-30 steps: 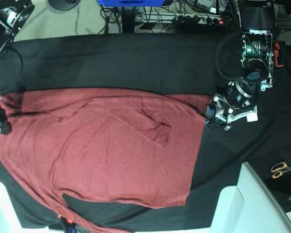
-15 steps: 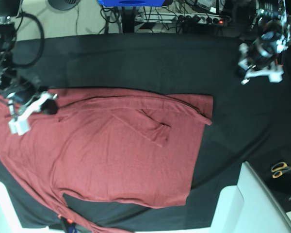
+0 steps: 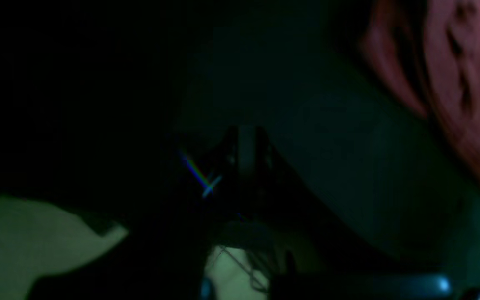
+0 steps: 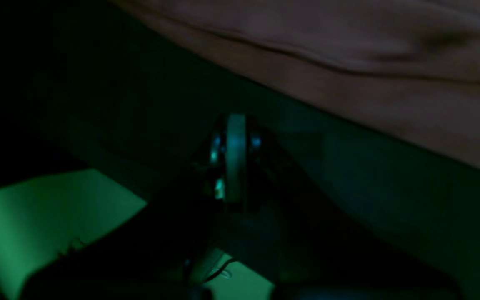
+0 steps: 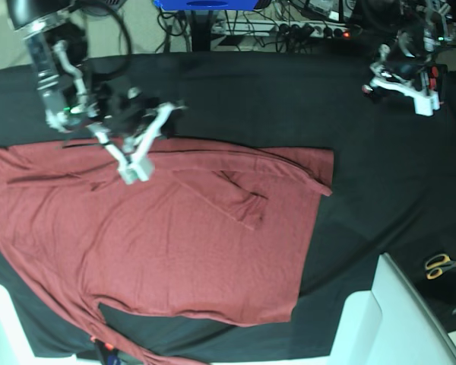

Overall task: Fold the T-shirt properly
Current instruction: 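Release the shirt and raise both grippers off the fabric, then lower both grippers and grasp the shirt's collar-side edge at each end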

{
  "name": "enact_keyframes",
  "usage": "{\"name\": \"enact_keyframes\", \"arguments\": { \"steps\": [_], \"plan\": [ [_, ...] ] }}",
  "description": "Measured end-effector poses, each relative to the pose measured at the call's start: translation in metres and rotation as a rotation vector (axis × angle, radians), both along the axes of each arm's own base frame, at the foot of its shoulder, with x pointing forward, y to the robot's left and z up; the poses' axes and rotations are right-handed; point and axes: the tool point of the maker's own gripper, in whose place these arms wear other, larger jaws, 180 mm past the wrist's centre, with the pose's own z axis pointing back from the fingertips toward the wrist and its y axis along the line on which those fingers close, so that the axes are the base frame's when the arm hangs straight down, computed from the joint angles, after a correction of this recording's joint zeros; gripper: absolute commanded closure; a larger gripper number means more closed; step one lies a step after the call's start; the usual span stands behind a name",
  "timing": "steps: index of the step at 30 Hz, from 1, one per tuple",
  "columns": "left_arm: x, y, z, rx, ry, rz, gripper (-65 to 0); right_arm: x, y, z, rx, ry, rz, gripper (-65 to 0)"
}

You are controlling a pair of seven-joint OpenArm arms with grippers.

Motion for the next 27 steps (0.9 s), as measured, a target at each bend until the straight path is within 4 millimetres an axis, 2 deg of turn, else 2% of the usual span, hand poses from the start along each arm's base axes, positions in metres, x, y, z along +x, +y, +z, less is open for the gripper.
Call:
{"name": "enact_keyframes", "arguments": {
  "steps": [2,5,9,13,14,16,17,19,21,23,27],
  "plan": [
    [0.006,-0.005,0.002,0.067,0.0,-0.037,0.0,-0.004,0.001,-0.004,-0.013,0.004,-0.009,-0.6],
    [0.013,-0.009,0.0,0.132,0.007,-0.061,0.0,-0.014,-0.014,-0.011,-0.02,0.034,-0.061,-0.6],
    [0.02,-0.012,-0.001,0.089,-0.009,-0.033,0.0,-0.002,-0.043,-0.009,0.005,-0.039,-0.239,-0.6],
    [0.036,-0.017,0.001,-0.014,-0.066,0.025,0.0,-0.004,-0.088,-0.012,-0.032,-0.039,-0.369,-1.1],
    [0.038,-0.021,-0.001,-0.033,-0.069,0.027,-7.9,-0.002,-0.104,-0.01,-0.045,-0.046,-0.411,-2.6],
    [0.037,-0.025,-0.003,-0.06,-0.068,0.037,-24.8,0.004,-0.133,-0.005,-0.045,-0.068,-0.511,-9.5],
    [0.037,-0.025,-0.005,-0.068,-0.066,0.041,-33.4,0.006,-0.142,0.001,0.006,-0.077,-0.567,-15.5],
    [0.037,-0.024,-0.01,-0.076,-0.056,0.054,-44.9,0.008,-0.154,0.012,0.134,-0.111,-0.632,-29.1],
    [0.042,-0.024,-0.015,-0.098,-0.052,0.069,-51.0,0.004,-0.169,0.011,0.205,-0.122,-0.666,-41.4],
    [0.051,-0.023,-0.017,-0.134,-0.074,0.099,-51.8,-0.005,-0.181,-0.001,0.215,-0.102,-0.681,-50.1],
    [0.064,-0.024,-0.019,-0.183,-0.106,0.131,-51.8,-0.015,-0.189,-0.017,0.21,-0.052,-0.69,-48.0]
  ]
}}
